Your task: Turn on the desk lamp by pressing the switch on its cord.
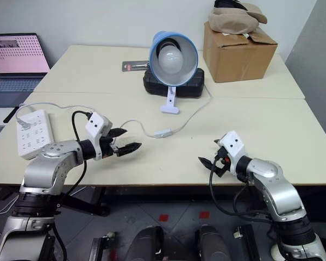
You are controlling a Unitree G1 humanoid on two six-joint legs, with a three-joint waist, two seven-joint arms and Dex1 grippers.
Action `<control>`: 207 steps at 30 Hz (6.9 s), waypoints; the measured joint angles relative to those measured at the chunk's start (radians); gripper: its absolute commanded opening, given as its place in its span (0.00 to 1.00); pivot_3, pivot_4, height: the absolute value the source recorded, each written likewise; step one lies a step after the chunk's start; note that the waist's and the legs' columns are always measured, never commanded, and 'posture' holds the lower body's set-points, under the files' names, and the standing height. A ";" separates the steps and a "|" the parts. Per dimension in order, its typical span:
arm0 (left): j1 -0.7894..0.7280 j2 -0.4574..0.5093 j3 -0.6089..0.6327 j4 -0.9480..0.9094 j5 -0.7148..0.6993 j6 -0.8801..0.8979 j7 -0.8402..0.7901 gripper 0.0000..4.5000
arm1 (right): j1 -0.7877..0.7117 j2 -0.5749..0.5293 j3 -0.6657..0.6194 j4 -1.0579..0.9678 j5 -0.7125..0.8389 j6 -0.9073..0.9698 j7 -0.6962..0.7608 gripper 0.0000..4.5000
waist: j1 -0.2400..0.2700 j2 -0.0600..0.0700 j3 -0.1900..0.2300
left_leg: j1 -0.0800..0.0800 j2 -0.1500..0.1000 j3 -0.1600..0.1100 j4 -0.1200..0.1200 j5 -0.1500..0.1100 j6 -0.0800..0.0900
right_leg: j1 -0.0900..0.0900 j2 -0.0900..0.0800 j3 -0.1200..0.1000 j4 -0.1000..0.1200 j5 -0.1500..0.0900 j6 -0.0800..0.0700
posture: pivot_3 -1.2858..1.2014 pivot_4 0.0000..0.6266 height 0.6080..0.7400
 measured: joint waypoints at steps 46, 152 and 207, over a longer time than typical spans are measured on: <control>0.231 0.081 0.171 -0.276 -0.199 0.197 0.025 0.99 | -0.920 0.420 0.173 1.639 -0.401 -0.847 0.179 1.00 | -0.015 0.000 0.001 | 0.003 0.001 0.000 0.000 -0.001 -0.003 | 0.000 0.001 0.000 0.003 0.002 -0.007 | 0.52 0.24 1.00; -0.099 -0.364 0.221 -0.024 -0.800 0.697 0.187 0.14 | -0.358 0.228 -0.228 0.284 0.648 0.792 0.126 0.09 | -0.004 0.000 0.001 | -0.005 0.000 -0.004 0.000 -0.002 -0.003 | -0.001 0.007 -0.001 -0.003 0.000 0.000 | 0.52 0.24 1.00; 0.011 -0.048 0.120 -0.217 -0.404 0.285 0.213 1.00 | -0.514 0.094 0.121 0.600 -0.019 0.011 0.188 0.88 | 0.001 0.001 0.002 | -0.008 0.001 -0.003 -0.003 -0.003 -0.003 | -0.002 0.002 -0.001 -0.013 0.005 -0.001 | 0.52 0.24 1.00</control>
